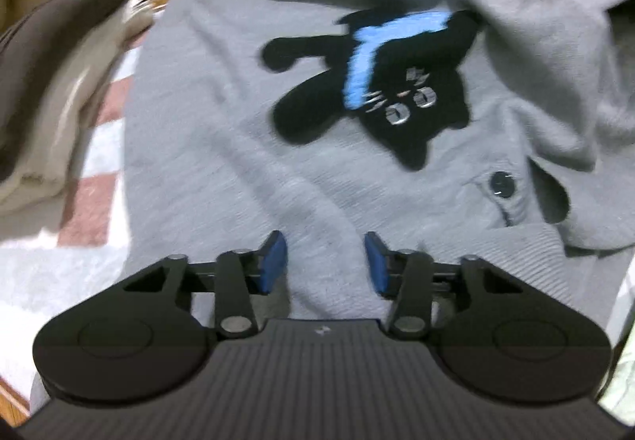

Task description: Fold clothes

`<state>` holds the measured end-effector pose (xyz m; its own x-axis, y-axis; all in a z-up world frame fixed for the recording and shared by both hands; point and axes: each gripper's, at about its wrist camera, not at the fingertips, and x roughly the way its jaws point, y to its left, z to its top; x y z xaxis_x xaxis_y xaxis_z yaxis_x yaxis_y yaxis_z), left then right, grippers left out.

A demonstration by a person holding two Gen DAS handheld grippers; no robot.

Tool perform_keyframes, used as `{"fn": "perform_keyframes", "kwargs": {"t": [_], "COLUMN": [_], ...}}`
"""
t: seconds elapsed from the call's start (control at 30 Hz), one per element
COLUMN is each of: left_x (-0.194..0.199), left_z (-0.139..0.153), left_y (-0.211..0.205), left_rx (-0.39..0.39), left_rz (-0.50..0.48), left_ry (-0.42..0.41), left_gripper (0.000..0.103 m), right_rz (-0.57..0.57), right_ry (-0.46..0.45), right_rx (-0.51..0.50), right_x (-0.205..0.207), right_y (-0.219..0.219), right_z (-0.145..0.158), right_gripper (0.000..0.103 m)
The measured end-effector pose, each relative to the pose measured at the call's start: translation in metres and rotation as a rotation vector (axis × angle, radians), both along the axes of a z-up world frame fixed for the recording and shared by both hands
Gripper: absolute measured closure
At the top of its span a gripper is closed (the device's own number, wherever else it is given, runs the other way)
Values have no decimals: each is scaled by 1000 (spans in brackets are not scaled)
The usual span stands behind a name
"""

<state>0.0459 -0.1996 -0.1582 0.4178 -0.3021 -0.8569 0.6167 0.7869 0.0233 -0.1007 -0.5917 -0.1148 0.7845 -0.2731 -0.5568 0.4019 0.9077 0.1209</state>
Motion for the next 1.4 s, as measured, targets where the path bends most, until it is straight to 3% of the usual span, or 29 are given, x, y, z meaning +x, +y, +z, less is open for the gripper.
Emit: {"fn": "perform_keyframes", "kwargs": {"t": [0.1,0.23,0.27,0.3,0.33,0.47,0.5,0.63,0.77,0.83,0.87,1.03,1.2,1.33,1.37,1.4], "left_x": [-3,-4,-5,-5,-5,-10,-13,-24,-31,-38,-42,-59,-45,-33,-30,-28], "left_z": [-4,5,7,9,12,23,26,38,31,28,27,24,20,17,16,16], "left_y": [14,29,33,37,40,49,50,50,37,25,19,-8,1,11,13,13], "left_rx": [32,13,9,4,0,-74,-103,-213,-257,-232,-209,-136,-135,-124,-120,-115], "left_rz": [19,22,23,24,25,-16,-36,-115,-144,-188,-217,-348,-270,-194,-181,-168], "left_ry": [-22,-8,-4,-1,3,41,57,119,165,163,155,102,108,105,106,111], "left_gripper": [72,72,71,70,70,60,56,50,49,44,40,40,40,40,40,40], "right_rz": [-252,-328,-337,-346,-354,-387,-346,-102,65,96,100,157,199,243,251,263], "right_ry": [-107,-3,30,64,97,230,277,381,261,218,224,343,453,542,539,529], "right_rx": [-56,118,172,225,278,492,503,294,198,123,79,-100,-165,-161,-133,-102], "right_x": [-56,-93,-101,-108,-116,-148,-149,-131,-121,-106,-94,-36,5,29,31,31], "right_y": [-4,-35,-43,-51,-59,-92,-94,-66,-44,-41,-41,-47,-56,-61,-63,-66], "right_z": [33,18,12,7,2,-20,-20,17,56,63,59,12,-30,-58,-62,-66], "right_gripper": [99,98,87,62,52,47,47,46,46,44,42,40,35,35,38,63]}}
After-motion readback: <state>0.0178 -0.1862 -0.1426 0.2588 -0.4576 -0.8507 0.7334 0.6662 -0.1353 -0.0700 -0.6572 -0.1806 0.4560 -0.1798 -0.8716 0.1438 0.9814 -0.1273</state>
